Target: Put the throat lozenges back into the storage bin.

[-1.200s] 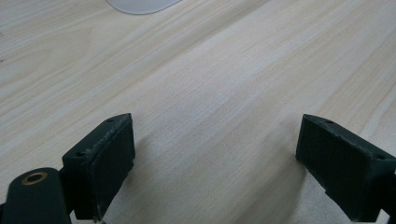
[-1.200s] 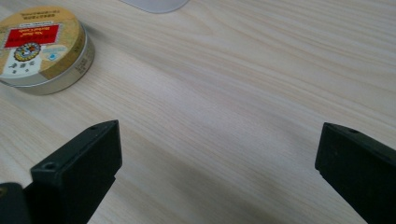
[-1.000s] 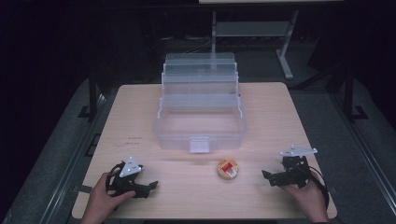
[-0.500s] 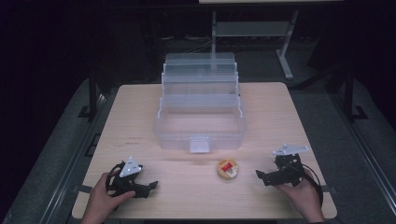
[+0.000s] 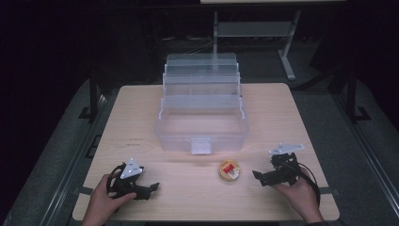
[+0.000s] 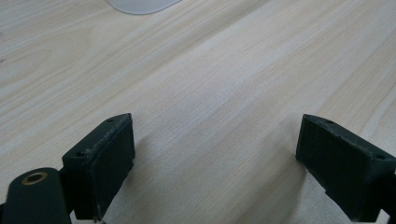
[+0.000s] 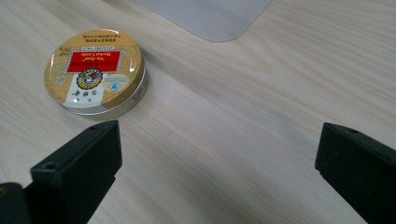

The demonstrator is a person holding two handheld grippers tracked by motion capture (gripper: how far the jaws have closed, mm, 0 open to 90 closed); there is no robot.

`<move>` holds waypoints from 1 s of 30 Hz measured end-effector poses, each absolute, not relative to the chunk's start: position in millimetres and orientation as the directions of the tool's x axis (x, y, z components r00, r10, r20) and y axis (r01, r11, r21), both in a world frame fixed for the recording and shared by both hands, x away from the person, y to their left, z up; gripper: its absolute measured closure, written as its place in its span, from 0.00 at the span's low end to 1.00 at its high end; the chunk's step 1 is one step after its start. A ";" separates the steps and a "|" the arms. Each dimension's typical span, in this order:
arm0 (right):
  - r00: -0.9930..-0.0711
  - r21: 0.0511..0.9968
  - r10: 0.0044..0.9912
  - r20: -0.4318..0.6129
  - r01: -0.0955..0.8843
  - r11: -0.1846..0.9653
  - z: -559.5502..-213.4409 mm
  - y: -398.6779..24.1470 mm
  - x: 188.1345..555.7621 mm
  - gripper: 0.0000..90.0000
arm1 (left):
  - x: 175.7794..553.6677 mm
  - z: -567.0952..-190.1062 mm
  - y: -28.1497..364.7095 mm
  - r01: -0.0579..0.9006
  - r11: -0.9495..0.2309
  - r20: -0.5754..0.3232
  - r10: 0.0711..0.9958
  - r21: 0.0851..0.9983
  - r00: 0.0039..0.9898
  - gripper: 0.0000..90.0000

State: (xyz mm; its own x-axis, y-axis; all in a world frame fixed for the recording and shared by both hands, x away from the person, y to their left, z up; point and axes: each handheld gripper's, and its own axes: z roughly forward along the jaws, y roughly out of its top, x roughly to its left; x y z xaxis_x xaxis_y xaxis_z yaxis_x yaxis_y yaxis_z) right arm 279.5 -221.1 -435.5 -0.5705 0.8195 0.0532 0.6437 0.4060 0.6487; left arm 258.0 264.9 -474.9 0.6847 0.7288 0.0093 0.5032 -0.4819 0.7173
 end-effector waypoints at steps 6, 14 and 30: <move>-0.582 0.649 0.811 0.052 0.637 0.415 -432.6 -216.4 283.1 0.00 | 257.8 -475.0 264.8 0.505 -0.480 0.007 0.730 0.717 0.684 0.12; -0.592 0.653 0.804 0.058 0.632 0.418 -428.7 -209.8 288.7 0.00 | 257.9 -475.0 264.8 0.504 -0.480 0.008 0.729 0.718 0.684 0.12; -0.629 0.646 0.776 0.052 0.614 0.454 -422.7 -190.2 296.1 0.00 | 257.9 -475.1 264.6 0.504 -0.477 0.006 0.731 0.720 0.683 0.12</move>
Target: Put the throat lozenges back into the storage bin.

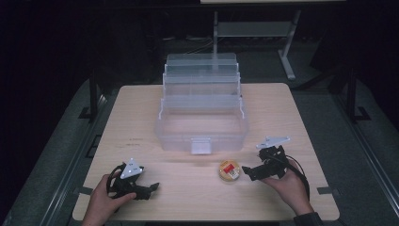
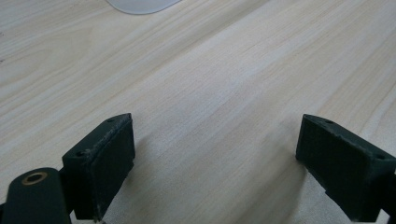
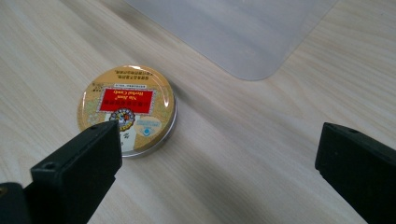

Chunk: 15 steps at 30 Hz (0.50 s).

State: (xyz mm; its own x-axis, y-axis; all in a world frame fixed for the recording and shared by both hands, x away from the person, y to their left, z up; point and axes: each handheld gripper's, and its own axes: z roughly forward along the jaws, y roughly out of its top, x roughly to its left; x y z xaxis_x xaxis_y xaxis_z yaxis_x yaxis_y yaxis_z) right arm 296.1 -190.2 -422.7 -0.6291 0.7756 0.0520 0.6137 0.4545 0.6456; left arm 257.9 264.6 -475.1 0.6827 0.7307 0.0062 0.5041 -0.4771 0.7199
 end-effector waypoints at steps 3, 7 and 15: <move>-0.635 0.650 0.770 0.054 0.608 0.456 -422.1 -187.1 297.3 0.00 | 257.8 -475.1 264.6 0.505 -0.477 0.006 0.731 0.720 0.682 0.12; -0.646 0.646 0.762 0.054 0.604 0.467 -422.5 -182.2 298.5 0.00 | 257.9 -475.1 264.6 0.504 -0.477 0.006 0.731 0.720 0.683 0.12; -0.663 0.646 0.747 0.051 0.592 0.482 -419.1 -172.2 300.5 0.00 | 257.9 -475.1 264.6 0.504 -0.477 0.006 0.731 0.720 0.683 0.12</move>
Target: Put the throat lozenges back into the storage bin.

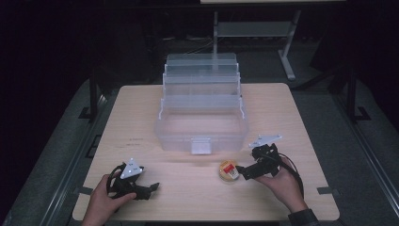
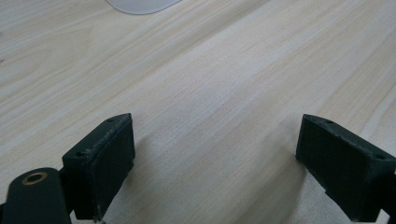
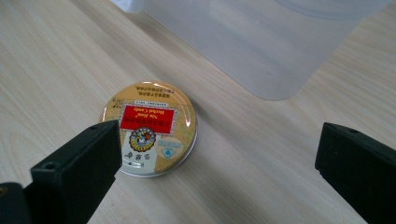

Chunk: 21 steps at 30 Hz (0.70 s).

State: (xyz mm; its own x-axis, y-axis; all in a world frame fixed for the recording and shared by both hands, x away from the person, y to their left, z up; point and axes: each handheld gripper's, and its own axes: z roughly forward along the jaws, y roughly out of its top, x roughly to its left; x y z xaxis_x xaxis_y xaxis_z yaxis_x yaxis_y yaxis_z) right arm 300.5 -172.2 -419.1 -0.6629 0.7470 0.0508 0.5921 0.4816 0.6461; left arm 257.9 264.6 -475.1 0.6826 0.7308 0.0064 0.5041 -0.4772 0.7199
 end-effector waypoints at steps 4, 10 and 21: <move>-0.670 0.647 0.741 0.048 0.586 0.488 -418.3 -167.9 301.8 0.00 | 257.9 -475.1 264.6 0.504 -0.477 0.006 0.731 0.720 0.683 0.12; -0.680 0.641 0.731 0.048 0.582 0.500 -418.1 -161.1 303.4 0.00 | 257.9 -475.1 264.6 0.504 -0.477 0.006 0.731 0.720 0.683 0.12; -0.700 0.633 0.713 0.044 0.572 0.522 -418.5 -149.7 306.1 0.00 | 257.9 -475.1 264.6 0.504 -0.477 0.006 0.731 0.720 0.683 0.12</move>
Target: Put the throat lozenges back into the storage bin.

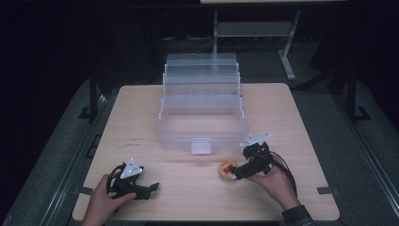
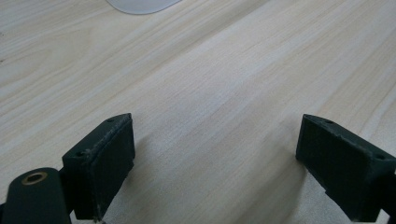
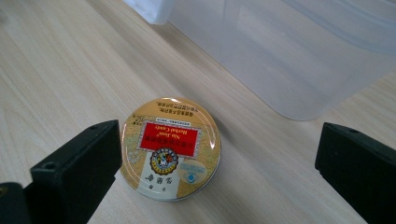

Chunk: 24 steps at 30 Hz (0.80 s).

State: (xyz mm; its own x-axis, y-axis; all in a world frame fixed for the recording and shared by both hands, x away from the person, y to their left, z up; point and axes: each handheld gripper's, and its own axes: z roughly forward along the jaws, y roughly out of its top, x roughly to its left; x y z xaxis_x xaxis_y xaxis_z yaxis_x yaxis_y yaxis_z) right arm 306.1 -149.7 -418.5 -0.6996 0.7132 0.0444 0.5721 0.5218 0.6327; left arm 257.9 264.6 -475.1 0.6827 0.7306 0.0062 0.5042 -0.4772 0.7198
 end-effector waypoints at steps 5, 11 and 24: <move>-0.708 0.621 0.704 0.048 0.573 0.534 -420.7 -144.1 306.5 0.00 | 257.9 -475.1 264.6 0.504 -0.477 0.006 0.731 0.720 0.683 0.12; -0.716 0.615 0.696 0.048 0.570 0.544 -421.6 -139.3 305.6 0.00 | 257.9 -475.1 264.6 0.504 -0.477 0.006 0.731 0.720 0.683 0.12; -0.741 0.573 0.670 0.038 0.566 0.593 -428.9 -124.6 305.1 0.00 | 257.9 -475.1 264.6 0.504 -0.477 0.006 0.731 0.720 0.683 0.12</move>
State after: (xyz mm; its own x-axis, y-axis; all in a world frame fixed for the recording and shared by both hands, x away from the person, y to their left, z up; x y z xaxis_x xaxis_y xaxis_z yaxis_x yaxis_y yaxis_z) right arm 305.1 -124.6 -428.9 -0.7411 0.6703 0.0378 0.5658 0.5932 0.5728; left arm 257.9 264.6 -475.1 0.6828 0.7306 0.0063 0.5041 -0.4773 0.7197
